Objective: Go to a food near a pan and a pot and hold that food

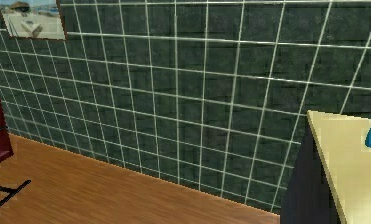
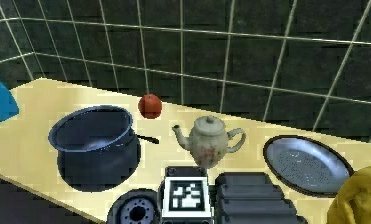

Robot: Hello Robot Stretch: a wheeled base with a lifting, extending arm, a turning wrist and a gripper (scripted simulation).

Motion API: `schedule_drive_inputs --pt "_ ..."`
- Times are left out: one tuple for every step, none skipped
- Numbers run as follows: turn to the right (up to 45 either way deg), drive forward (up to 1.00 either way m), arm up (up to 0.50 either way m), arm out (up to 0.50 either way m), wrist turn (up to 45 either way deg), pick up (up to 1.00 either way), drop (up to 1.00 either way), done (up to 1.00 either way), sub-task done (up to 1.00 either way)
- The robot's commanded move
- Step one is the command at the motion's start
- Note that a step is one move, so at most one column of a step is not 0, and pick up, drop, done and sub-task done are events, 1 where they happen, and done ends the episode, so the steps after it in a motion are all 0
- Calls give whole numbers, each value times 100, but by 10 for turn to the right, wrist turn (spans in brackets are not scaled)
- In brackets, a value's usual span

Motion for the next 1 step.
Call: schedule_drive_inputs --pt "0 0 0 44 0 0 0 0 0"
